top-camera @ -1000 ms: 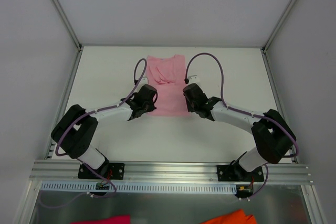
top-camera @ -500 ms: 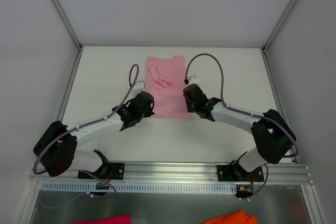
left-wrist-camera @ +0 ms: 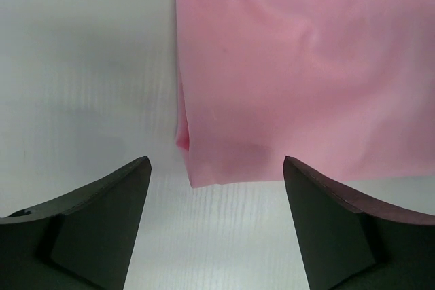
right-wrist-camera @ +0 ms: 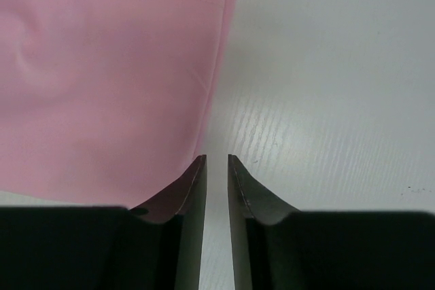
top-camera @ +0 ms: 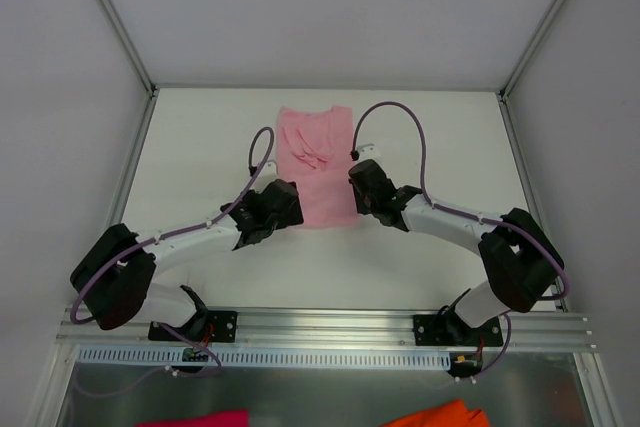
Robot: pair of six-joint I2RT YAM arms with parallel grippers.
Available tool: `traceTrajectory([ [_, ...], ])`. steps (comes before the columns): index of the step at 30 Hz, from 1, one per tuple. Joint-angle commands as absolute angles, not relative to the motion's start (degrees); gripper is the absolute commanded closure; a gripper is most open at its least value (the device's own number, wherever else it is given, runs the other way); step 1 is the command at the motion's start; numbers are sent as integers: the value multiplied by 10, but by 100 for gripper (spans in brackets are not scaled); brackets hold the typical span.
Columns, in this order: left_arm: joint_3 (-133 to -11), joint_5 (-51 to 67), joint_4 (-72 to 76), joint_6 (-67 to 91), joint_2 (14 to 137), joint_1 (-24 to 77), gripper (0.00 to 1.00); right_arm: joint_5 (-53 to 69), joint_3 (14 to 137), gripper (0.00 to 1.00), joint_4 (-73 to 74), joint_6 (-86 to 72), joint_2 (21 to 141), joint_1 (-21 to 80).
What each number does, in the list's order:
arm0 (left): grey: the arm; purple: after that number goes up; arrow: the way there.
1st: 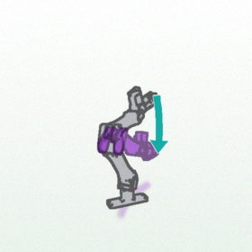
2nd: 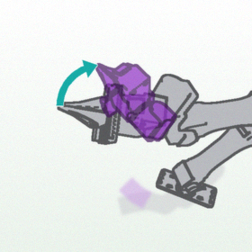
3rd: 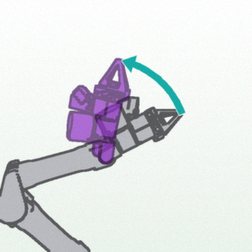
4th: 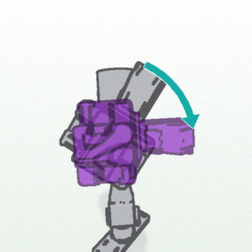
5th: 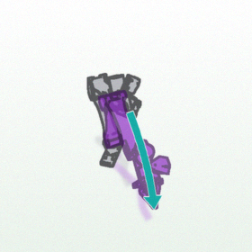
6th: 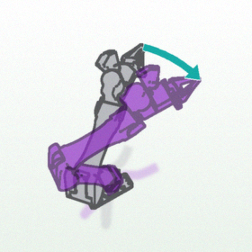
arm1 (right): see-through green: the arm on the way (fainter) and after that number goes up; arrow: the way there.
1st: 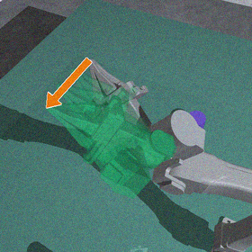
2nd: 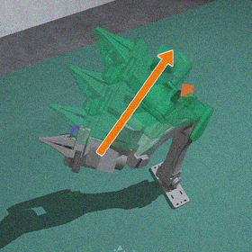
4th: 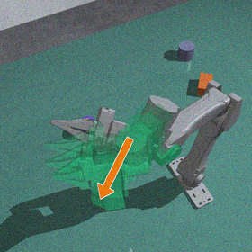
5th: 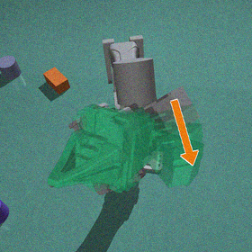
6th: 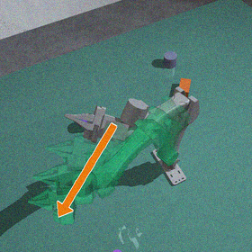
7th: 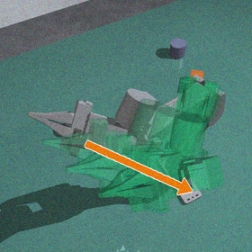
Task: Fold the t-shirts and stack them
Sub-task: Fold the folded rectangular tshirt in 1/3 of the way
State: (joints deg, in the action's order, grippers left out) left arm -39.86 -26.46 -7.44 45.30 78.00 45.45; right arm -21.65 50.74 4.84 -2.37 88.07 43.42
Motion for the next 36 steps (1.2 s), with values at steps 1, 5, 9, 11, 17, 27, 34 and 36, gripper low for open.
traceTrajectory([
  [1,-439,-313,-81,415,767,461,20,-222,521,79,21,-15,874,435],
  [5,-495,-340,-91,385,776,459,37,-202,550,99,33,-18,910,433],
  [9,-507,-329,-91,382,798,454,83,-199,513,99,15,-27,880,432],
  [11,-496,-318,-70,386,807,454,98,-200,501,99,11,-28,866,433],
  [17,-493,-301,-55,393,838,454,100,-173,473,99,0,-41,846,433],
  [27,-470,-275,-21,403,877,454,100,-140,494,99,-19,-40,876,434],
  [34,-453,-260,-3,412,903,454,100,-132,521,99,-5,-33,891,434],
  [36,-449,-258,-3,415,913,454,100,-127,537,99,-3,-29,890,434],
])
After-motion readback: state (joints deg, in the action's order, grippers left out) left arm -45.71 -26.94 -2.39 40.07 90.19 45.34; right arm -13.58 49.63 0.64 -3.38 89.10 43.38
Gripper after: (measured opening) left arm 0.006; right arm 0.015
